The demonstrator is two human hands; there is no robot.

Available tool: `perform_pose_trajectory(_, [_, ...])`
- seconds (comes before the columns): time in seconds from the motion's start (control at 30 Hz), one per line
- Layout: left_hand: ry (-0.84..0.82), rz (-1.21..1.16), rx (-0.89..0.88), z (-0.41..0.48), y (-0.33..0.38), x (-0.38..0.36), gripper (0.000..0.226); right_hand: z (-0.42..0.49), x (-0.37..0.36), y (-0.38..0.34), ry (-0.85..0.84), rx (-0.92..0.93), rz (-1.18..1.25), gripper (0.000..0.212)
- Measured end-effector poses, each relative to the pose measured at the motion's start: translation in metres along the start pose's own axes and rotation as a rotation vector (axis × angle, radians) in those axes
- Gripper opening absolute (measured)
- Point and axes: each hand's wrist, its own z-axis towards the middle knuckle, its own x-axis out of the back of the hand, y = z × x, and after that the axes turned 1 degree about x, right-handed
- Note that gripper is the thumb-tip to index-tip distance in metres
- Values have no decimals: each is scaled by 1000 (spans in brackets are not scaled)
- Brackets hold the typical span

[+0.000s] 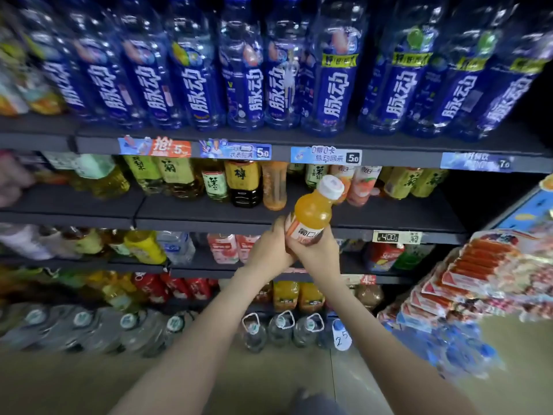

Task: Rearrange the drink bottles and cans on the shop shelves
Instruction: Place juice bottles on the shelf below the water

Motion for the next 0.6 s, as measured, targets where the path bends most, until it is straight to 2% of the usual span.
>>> perform_pose_trajectory(0.13, [63,-30,68,-49,-31,63,61,-44,-45,-41,-147,45,-27,53])
perform_pose_trajectory(0.23, [114,-77,144,-91,-67,120,56,-72,-84,-76,-334,96,-42,45])
perform_pose_trajectory(0.33, [151,-152,170,-133,-104,176,53,-97,-131,-111,-508,120,-29,47])
perform_pose_trajectory(0.43, [217,-149,183,-165,-137,227,39,-123,-179,-142,-572,145,11,56])
perform_pose_trajectory(0.6, [345,-218,197,-190,-187,301,57,-145,-259,-200,-643,223,5,48])
